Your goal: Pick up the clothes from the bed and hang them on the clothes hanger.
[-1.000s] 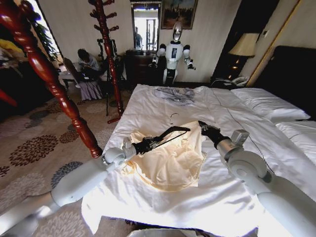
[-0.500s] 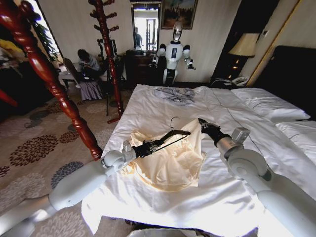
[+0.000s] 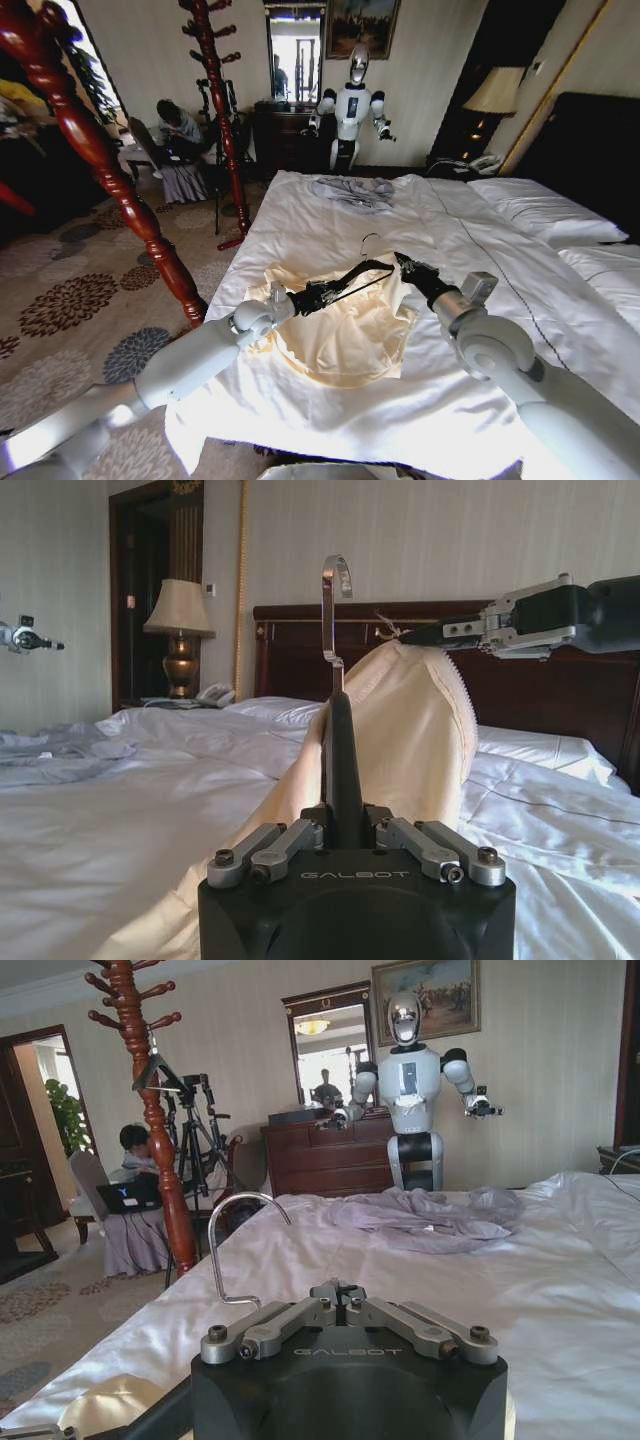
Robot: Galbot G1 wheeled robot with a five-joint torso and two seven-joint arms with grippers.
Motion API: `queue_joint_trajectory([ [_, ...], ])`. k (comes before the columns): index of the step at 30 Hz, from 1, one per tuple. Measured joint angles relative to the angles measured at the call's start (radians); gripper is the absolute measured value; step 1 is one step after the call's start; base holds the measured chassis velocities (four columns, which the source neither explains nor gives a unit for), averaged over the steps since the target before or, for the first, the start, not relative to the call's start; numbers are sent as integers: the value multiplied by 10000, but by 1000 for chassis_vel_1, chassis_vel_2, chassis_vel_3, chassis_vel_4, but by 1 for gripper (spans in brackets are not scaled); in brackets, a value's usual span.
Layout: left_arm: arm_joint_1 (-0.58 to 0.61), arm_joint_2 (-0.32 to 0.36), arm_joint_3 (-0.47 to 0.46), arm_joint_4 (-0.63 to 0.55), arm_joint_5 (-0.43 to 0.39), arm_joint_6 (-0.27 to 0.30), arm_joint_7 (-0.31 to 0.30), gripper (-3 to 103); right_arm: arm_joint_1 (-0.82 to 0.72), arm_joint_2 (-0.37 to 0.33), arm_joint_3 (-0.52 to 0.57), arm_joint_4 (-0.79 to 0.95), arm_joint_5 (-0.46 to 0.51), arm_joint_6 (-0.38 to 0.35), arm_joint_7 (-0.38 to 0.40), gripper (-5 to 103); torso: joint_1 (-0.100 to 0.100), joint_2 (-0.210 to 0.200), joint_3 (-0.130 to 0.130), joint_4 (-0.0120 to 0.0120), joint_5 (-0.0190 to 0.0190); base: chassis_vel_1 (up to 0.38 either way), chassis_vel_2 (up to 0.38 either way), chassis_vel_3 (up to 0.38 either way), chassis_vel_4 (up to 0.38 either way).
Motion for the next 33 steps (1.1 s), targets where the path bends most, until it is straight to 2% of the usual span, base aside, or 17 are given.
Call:
queue_joint_trajectory([
  [8, -44, -85, 109, -200, -110, 60, -232, 16, 150, 183, -98, -137, -116, 15, -75, 0, 0, 0, 0, 2, -2, 0, 0, 0, 0],
  [18, -93, -332, 238, -211, -243, 80, -528, 16, -536, 337, -71, 24, -725, 23, -295, -2, 0, 0, 0, -2, 0, 0, 0, 0, 0],
  [21, 60, -353, 233, -280, -270, 78, -595, 16, -531, 287, 33, 123, -584, -28, -427, 14, 1, 0, 0, 0, -1, 0, 0, 0, 0],
  [23, 101, -363, 198, -290, -319, 78, -636, 16, -553, 260, 56, 199, -547, -84, -499, 14, 0, 0, 0, 0, -3, 0, 0, 0, 0],
  [25, 179, -410, 42, -313, -568, 78, -791, 16, -607, 255, 59, 347, -477, -170, -570, 25, 0, 1, -1, 0, -2, 0, 0, 0, 0],
  [27, 213, -478, -87, -298, -688, 78, -885, 16, -586, 348, 91, 476, -61, -250, -452, 36, 0, 1, -1, -1, -1, 0, 0, 0, 0],
  [28, 213, -478, -87, -298, -688, 78, -885, 16, -586, 348, 91, 476, -61, -250, -452, 36, 0, 1, -1, -1, -1, 0, 0, 0, 0],
  [29, 218, -509, -134, -264, -707, 78, -921, 16, -537, 397, 130, 576, 374, -304, -266, 36, 0, 1, 0, -1, 0, 0, 0, 0, 0],
  [33, 221, -588, -243, -190, -746, 70, -1006, 16, -586, 289, 364, 835, 952, -302, -72, 57, 0, 1, 0, 0, -2, 0, 0, 0, 0],
])
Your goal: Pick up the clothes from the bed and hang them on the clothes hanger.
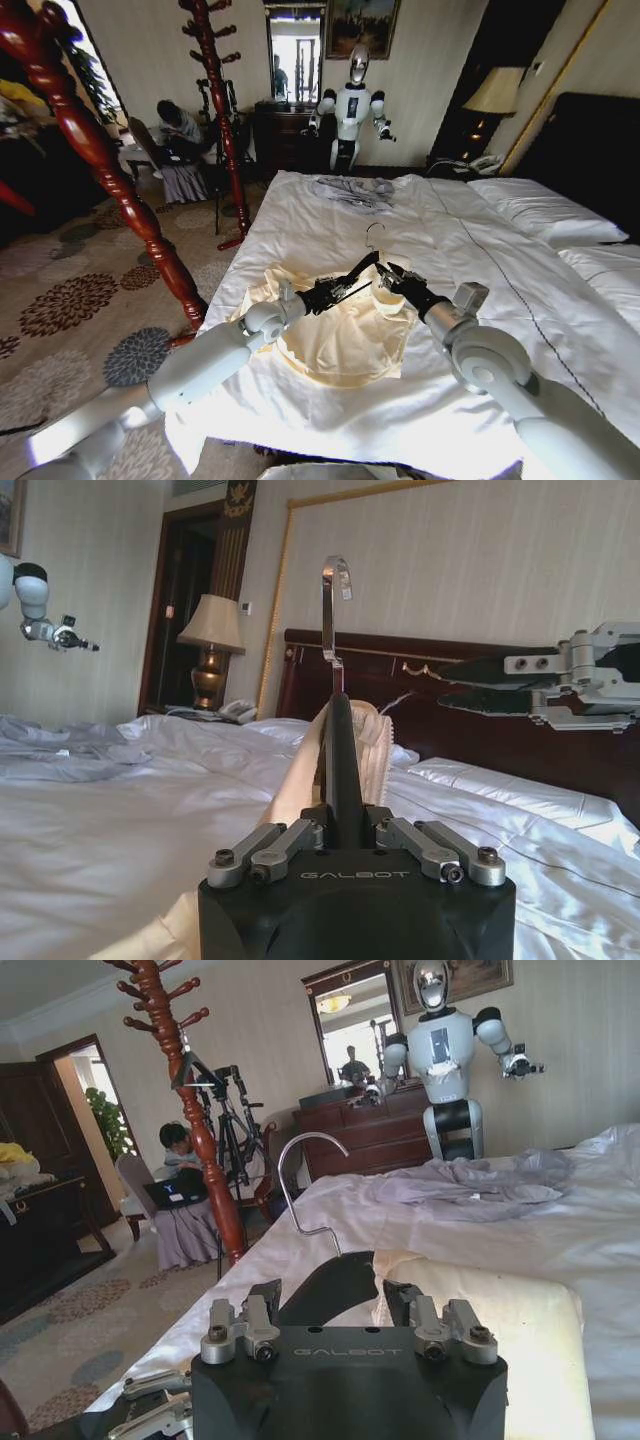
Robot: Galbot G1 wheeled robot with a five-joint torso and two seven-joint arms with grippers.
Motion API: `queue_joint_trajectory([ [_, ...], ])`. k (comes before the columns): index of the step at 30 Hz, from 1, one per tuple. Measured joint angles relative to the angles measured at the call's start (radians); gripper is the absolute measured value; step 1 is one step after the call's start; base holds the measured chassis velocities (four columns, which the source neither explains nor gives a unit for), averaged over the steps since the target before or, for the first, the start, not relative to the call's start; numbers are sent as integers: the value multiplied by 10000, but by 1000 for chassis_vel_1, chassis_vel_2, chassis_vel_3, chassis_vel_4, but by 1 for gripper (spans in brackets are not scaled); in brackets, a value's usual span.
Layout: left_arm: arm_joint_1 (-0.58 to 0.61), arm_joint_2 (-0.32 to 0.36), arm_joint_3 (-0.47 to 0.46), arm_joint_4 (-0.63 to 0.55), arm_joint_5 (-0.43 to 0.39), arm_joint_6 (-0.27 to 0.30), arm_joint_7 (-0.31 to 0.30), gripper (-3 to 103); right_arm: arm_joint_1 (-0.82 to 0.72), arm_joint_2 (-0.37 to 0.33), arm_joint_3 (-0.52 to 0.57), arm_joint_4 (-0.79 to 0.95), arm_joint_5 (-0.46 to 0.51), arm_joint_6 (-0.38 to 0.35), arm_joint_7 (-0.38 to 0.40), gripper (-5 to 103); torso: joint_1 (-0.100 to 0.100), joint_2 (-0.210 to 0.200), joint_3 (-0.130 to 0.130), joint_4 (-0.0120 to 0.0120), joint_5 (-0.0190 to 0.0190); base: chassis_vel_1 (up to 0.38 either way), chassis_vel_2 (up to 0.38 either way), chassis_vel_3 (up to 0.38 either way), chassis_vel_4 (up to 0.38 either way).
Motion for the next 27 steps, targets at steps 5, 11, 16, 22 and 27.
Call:
queue_joint_trajectory([
  [5, -8, 18, -40, -159, -103, -3, -39, 16, -402, -165, 552, -347, -1073, 434, -341, 74, 0, 0, 0, -1, -1, 0, 0, 0, 0],
  [11, 75, 269, -170, -623, -236, -1, -32, 16, -1013, -252, 1044, -2095, -4008, 1616, -1156, 95, 0, 0, 0, -2, 3, 0, 0, 0, 0],
  [16, 180, 313, -253, -795, -219, 0, 3, 16, -1151, -309, 1011, -3237, -5972, 2252, -1616, 100, 0, 0, 0, -1, 1, 0, 0, 0, 0],
  [22, 182, 411, -231, -1024, -211, 12, 48, 16, -991, -443, 802, -4158, -8118, 3151, -2520, 100, 1, 0, 0, -1, 2, 0, 0, 0, 0],
  [27, 265, 473, -188, -1097, -161, 23, 128, 16, -829, -437, 524, -4243, -9231, 3639, -2968, 100, 1, 0, 0, 0, 0, 0, 0, 0, 0],
])
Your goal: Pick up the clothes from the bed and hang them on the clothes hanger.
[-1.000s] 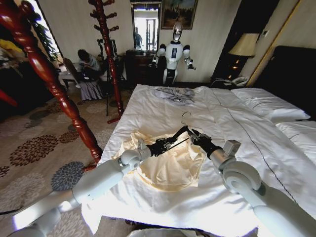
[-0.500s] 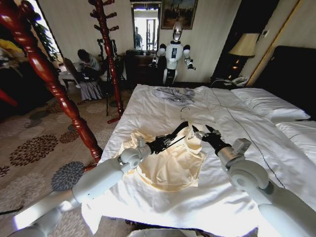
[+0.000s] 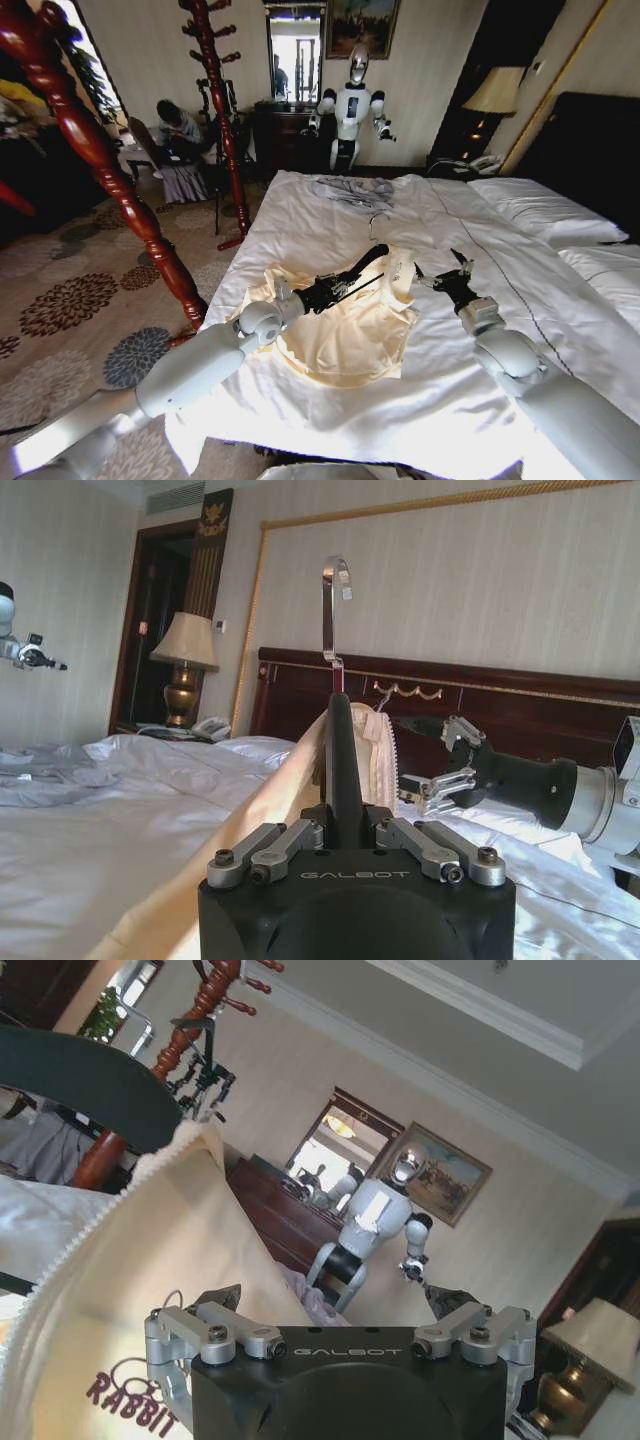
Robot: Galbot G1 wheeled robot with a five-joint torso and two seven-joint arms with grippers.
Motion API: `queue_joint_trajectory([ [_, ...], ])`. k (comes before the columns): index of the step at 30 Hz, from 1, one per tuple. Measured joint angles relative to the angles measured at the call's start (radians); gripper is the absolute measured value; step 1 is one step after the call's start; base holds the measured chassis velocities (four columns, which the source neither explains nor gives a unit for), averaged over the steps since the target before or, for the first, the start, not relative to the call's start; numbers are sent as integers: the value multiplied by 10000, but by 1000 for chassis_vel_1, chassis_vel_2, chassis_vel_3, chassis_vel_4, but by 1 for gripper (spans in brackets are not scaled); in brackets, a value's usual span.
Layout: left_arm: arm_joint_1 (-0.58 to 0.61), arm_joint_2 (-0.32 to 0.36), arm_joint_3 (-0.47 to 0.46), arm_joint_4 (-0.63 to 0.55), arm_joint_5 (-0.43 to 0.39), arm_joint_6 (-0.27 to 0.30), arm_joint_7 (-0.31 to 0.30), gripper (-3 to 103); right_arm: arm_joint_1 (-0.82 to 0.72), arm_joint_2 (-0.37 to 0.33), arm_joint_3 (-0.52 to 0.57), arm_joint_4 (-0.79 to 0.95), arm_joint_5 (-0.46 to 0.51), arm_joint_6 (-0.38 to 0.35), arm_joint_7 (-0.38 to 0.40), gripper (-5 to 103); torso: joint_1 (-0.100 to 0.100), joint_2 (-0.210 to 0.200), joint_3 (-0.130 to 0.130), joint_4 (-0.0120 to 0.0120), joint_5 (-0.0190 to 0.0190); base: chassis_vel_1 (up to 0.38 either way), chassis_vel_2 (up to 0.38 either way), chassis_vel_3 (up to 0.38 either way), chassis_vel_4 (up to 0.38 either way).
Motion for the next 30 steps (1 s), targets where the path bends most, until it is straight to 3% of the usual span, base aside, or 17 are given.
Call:
queue_joint_trajectory([
  [7, 104, 38, 157, -5, 314, -20, 149, 16, -3, 42, -125, -74, -584, 619, -464, 100, 0, 0, 0, 0, 0, 0, 0, 0, 0],
  [16, 13, 69, 263, -228, 288, -15, 164, 16, 340, 204, -184, -824, -3036, 1685, -1244, 100, 0, 0, 0, -1, 1, 0, 0, 0, 0],
  [26, 67, 222, 394, -565, 306, 27, 163, 16, 783, 291, -217, -1284, -4641, 2353, -1391, 103, 0, 0, 0, -1, 1, 0, 0, 0, 0],
  [30, 97, 318, 397, -636, 342, 42, 177, 16, 875, 305, -187, -1457, -5356, 2627, -1489, 95, -1, 0, 0, 0, 1, 0, 0, 0, 0],
])
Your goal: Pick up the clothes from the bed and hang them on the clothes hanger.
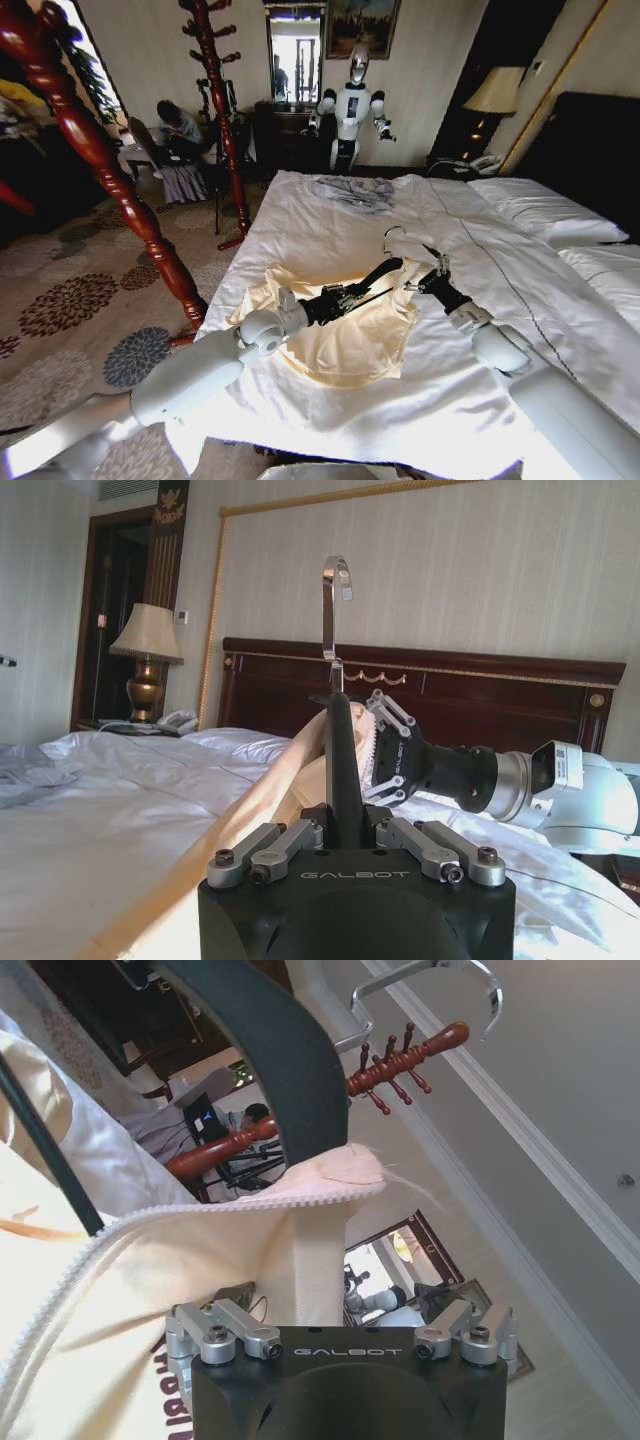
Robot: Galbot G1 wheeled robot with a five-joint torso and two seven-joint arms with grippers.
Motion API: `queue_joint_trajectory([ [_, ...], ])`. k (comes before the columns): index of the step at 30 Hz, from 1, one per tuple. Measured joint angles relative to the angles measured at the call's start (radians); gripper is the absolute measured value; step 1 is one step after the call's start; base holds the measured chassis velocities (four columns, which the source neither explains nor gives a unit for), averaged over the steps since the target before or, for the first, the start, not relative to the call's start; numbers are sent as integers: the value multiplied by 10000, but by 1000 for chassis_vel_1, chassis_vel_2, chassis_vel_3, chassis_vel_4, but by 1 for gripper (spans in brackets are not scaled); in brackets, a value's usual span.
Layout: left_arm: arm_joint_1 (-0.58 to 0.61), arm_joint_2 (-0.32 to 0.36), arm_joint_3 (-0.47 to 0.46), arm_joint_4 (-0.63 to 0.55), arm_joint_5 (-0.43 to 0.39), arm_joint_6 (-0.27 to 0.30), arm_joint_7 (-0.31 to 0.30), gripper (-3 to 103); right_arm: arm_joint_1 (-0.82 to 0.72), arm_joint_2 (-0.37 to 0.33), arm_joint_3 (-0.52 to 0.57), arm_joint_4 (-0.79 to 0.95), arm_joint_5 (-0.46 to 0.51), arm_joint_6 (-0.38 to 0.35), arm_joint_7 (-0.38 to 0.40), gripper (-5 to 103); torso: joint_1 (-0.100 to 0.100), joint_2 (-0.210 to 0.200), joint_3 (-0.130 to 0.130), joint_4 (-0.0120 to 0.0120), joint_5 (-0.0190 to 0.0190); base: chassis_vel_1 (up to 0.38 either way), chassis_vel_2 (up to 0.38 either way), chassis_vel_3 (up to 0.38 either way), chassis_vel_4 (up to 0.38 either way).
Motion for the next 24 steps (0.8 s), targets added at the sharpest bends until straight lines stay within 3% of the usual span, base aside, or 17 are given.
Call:
queue_joint_trajectory([
  [6, 4, 11, -42, -25, 0, 23, 6, 16, 176, 92, 74, -359, -998, 668, -261, 68, 0, 0, 0, -1, 0, 0, 0, 0, 0],
  [7, 3, 13, -49, -28, -2, 31, 6, 16, 196, 104, 96, -422, -1153, 762, -296, 68, 1, 0, 0, -1, 0, 0, 0, 0, 0],
  [8, 3, 13, -49, -28, -2, 31, 6, 16, 196, 104, 96, -422, -1153, 762, -296, 68, 1, 0, 0, -1, 0, 0, 0, 0, 0],
  [9, 6, 24, -52, -38, -3, 38, 6, 16, 221, 122, 117, -482, -1307, 862, -319, 57, 0, 0, 0, -1, 0, 0, 0, 0, 0],
  [10, 9, 32, -55, -43, -3, 40, 7, 16, 238, 137, 133, -512, -1388, 919, -329, 57, 0, 0, 0, -1, 1, 0, 0, 0, 0],
  [13, 17, 61, -59, -71, -4, 44, 11, 16, 305, 173, 187, -609, -1707, 1157, -378, 41, 0, 0, 0, -2, 0, 0, 0, 0, 0],
  [15, 17, 72, -60, -76, -3, 46, 13, 16, 323, 178, 204, -632, -1766, 1220, -389, 41, 1, 0, 0, -1, 0, 0, 0, 0, 0],
  [18, 18, 99, -59, -85, -3, 52, 19, 16, 365, 191, 243, -719, -1879, 1391, -405, 25, 0, 0, 0, -1, 0, 0, 0, 0, 0],
  [24, 67, 113, -71, -119, 4, 76, -1, 16, 402, 264, 240, -811, -1937, 1492, -422, 24, 0, 0, 0, -1, 0, 0, 0, 0, 0],
])
